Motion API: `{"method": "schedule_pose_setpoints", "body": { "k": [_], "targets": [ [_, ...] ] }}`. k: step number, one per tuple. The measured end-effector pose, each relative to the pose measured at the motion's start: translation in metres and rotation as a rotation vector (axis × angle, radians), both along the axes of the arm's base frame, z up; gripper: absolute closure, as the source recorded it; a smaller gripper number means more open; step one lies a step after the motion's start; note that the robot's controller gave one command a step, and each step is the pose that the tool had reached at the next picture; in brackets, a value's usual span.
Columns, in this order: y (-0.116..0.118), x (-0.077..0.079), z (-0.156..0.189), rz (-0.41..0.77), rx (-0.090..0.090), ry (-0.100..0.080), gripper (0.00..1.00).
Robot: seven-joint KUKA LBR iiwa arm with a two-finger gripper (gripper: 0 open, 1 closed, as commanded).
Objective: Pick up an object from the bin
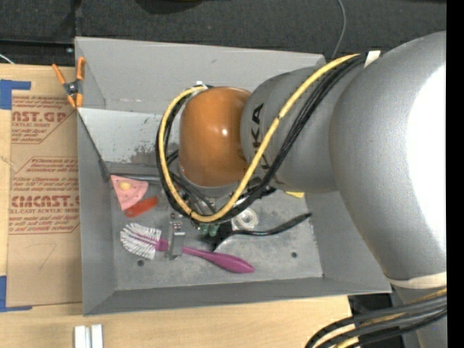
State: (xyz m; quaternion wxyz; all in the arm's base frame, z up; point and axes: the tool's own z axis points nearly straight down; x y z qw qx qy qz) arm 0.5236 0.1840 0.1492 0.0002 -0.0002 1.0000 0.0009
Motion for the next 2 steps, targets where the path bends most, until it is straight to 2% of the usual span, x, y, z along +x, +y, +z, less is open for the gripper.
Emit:
{"method": "schedule_pose_setpoints", "body": {
  "k": [1, 2],
  "targets": [
    [0.0, 0.0, 0.0, 0.0, 0.0, 0.0, 0.0],
    [0.016, 0.029, -0.063, -0.062, 0.002, 0.001, 0.0]
  ]
}}
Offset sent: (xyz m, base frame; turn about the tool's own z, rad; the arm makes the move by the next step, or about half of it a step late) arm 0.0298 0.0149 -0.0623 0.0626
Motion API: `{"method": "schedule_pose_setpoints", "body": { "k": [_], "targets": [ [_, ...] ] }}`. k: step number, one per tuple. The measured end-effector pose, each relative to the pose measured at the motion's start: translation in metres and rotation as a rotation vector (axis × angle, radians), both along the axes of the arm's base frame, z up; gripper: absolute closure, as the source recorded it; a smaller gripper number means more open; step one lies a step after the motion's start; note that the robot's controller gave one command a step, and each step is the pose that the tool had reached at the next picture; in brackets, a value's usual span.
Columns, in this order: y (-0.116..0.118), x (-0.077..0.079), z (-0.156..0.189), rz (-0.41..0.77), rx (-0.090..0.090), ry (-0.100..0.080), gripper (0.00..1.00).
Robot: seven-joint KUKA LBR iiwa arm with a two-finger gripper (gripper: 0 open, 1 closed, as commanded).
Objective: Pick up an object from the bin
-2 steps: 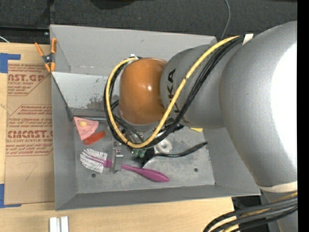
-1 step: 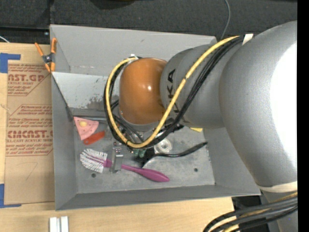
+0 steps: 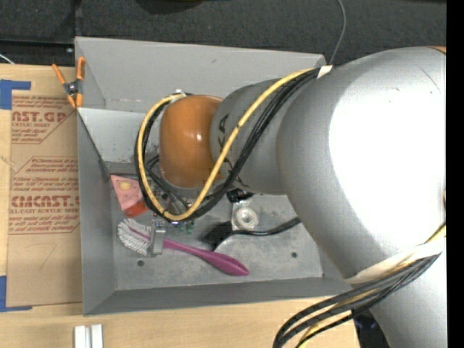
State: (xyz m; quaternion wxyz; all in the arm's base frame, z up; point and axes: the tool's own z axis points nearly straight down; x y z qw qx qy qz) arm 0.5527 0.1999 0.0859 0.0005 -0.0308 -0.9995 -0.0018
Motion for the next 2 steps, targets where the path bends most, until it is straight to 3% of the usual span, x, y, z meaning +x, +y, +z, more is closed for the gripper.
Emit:
{"method": "schedule_pose_setpoints", "body": {
  "k": [1, 2],
  "targets": [
    [0.0142, -0.0243, -0.012, -0.003, 0.002, -0.008, 1.0],
    [0.0142, -0.0242, -0.012, -0.004, 0.003, -0.008, 1.0]
  ]
}}
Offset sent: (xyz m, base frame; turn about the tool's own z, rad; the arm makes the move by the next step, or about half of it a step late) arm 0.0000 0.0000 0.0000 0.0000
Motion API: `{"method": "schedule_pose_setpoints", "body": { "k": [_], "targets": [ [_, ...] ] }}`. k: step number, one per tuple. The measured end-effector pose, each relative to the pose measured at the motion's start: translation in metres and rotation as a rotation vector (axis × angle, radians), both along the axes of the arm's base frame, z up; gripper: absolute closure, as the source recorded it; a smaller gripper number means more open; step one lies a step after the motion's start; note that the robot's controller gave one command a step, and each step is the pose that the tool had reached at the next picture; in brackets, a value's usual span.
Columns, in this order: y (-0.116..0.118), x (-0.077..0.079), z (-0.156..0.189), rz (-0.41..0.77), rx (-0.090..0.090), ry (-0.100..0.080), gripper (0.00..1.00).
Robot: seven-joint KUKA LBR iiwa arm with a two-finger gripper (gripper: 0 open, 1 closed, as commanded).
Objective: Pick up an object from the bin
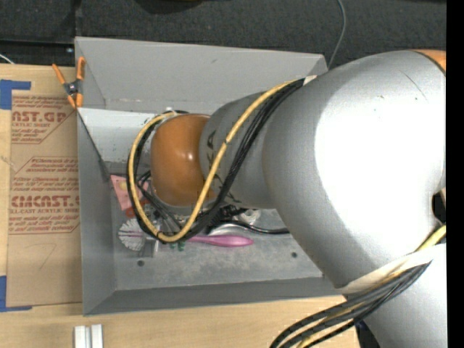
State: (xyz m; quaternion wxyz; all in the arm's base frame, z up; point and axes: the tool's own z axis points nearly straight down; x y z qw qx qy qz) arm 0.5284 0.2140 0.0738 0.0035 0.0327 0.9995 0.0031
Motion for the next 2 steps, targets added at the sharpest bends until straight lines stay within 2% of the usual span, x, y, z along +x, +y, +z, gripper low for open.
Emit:
{"method": "schedule_pose_setpoints", "body": {
  "k": [1, 2],
  "targets": [
    [-0.004, -0.015, -0.005, 0.316, -0.003, 0.001, 1.0],
    [-0.02, -0.012, -0.004, 0.002, 0.0, 0.001, 1.0]
  ]
}}
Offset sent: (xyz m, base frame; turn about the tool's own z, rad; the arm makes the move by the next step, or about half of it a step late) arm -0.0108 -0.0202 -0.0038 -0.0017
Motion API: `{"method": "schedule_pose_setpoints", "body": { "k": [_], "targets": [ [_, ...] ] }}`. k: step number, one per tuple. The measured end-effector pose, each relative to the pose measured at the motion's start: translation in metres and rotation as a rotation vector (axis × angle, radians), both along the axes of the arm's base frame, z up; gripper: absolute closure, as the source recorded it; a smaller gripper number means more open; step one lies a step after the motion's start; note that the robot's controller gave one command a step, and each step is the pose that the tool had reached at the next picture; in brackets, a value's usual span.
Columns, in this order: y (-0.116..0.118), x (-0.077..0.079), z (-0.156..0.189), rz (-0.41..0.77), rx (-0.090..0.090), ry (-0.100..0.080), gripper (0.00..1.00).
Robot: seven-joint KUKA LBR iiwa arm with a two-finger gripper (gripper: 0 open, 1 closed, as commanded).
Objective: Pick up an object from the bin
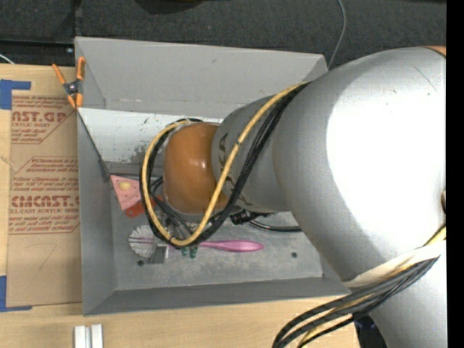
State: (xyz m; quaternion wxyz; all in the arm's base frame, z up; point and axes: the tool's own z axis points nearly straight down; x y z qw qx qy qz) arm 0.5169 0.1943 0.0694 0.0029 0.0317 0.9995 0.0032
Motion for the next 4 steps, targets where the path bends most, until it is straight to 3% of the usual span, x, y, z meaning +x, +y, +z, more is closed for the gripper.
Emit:
{"method": "schedule_pose_setpoints", "body": {
  "k": [1, 2, 3, 4],
  "targets": [
    [0.014, -0.001, 0.11, 0.36, 0.0, -0.01, 1.0],
    [0.007, -0.002, 0.088, 0.27, -0.001, -0.001, 1.0],
    [0.006, -0.015, 0.085, 0.301, -0.002, -0.001, 1.0],
    [0.025, -0.009, 0.199, 0.287, -0.001, 0.005, 1.0]
  ]
}}
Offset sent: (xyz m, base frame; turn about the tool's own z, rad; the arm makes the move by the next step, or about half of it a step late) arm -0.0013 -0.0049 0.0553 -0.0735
